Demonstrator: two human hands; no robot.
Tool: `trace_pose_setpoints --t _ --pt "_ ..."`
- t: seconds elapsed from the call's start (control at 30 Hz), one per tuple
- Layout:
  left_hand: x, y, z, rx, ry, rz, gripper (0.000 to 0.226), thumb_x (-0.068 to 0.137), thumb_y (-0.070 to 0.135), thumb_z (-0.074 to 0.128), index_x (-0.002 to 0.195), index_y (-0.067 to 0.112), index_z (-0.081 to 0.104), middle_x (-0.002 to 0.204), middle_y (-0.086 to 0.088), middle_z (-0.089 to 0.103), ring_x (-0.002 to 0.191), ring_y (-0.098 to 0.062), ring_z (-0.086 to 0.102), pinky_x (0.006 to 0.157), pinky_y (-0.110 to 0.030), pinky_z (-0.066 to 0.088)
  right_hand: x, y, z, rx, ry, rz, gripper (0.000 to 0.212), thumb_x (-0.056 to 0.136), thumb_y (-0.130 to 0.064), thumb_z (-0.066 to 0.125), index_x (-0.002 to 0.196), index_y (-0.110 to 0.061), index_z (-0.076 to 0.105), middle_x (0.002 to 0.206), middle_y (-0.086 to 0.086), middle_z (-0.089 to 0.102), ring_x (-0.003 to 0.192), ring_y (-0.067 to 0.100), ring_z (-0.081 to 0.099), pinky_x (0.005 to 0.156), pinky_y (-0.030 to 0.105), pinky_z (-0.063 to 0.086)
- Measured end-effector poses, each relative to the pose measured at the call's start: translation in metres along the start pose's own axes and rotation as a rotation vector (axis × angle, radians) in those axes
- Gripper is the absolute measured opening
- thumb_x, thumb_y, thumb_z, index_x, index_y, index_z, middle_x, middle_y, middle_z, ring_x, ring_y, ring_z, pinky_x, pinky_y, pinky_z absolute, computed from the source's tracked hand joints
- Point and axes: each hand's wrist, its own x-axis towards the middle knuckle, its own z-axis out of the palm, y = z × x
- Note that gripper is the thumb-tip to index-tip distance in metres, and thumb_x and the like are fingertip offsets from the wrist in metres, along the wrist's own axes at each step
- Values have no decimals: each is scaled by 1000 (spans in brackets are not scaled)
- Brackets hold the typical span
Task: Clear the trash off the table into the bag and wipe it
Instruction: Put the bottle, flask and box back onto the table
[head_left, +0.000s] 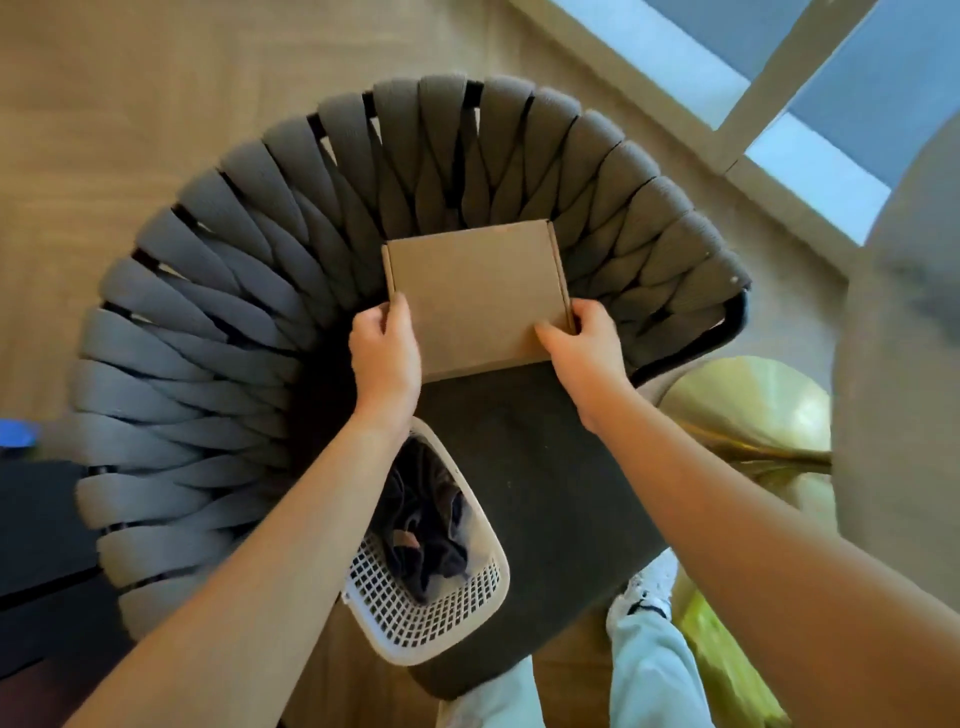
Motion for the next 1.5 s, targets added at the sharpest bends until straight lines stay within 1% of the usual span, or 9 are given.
trace_pose_setpoints --t 0.07,0.17,0.33,0.43,0.6,0.77,1.0,1.37,1.5 --pt "-27 19 -6 -40 78 92 33 90 50 39 104 22 50 108 -3 57 96 -15 56 87 -37 49 -28 -17 -19 82 40 -56 38 88 -24 58 124 -21 45 119 -1 48 100 10 50 81 22 44" --pt "-69 53 -6 -117 93 235 20 96 38 39 101 20 45 92 3 49 81 -8 48 77 -29 43 -68 -37 -54 194 120 -117 36 90 -24 57 123 -23 45 115 -6 45 102 6 48 85 19 42" --pt "-145 110 30 -175 -64 371 9 97 33 39 101 26 45 98 0 48 81 -6 47 75 -21 39 -103 -47 -136 317 306 -185 25 90 -26 55 110 -37 44 103 -17 45 95 5 52 77 14 46" --pt "-191 137 69 -183 -255 418 5 97 35 40 98 37 44 110 0 52 95 -9 53 83 -26 43 -119 -40 -200 382 438 -195 28 91 -24 54 117 -29 45 108 -9 45 95 8 52 65 12 47" --pt "-277 153 149 -131 -498 446 18 96 29 45 113 29 42 114 3 50 101 -10 52 78 -22 43 -149 6 -312 366 638 -148 32 86 -22 58 117 -22 51 106 -4 50 97 12 53 88 28 50" --pt "-364 140 237 3 -718 427 23 95 26 49 116 26 41 110 1 52 93 -8 55 65 -17 44 -182 78 -419 379 792 -75 30 84 -17 59 113 -24 54 104 -5 51 92 10 53 83 24 46" --pt "-441 106 334 251 -887 428 42 93 27 53 131 12 42 115 -4 54 100 -20 58 80 -33 52 -205 175 -512 273 886 106 34 84 -21 59 116 -11 55 104 2 49 96 21 52 89 34 45" --pt "-450 97 400 419 -919 429 40 92 26 55 127 9 48 118 -13 58 98 -20 59 80 -29 51 -187 220 -555 156 808 141 40 88 -36 57 115 -7 55 110 9 52 100 25 53 93 39 45" --pt "-437 122 412 601 -676 770 64 82 46 62 131 9 44 126 -12 47 117 -26 46 103 -40 38 -174 212 -581 107 917 140 54 89 -47 51 123 -5 50 119 12 52 110 26 50 97 39 41"
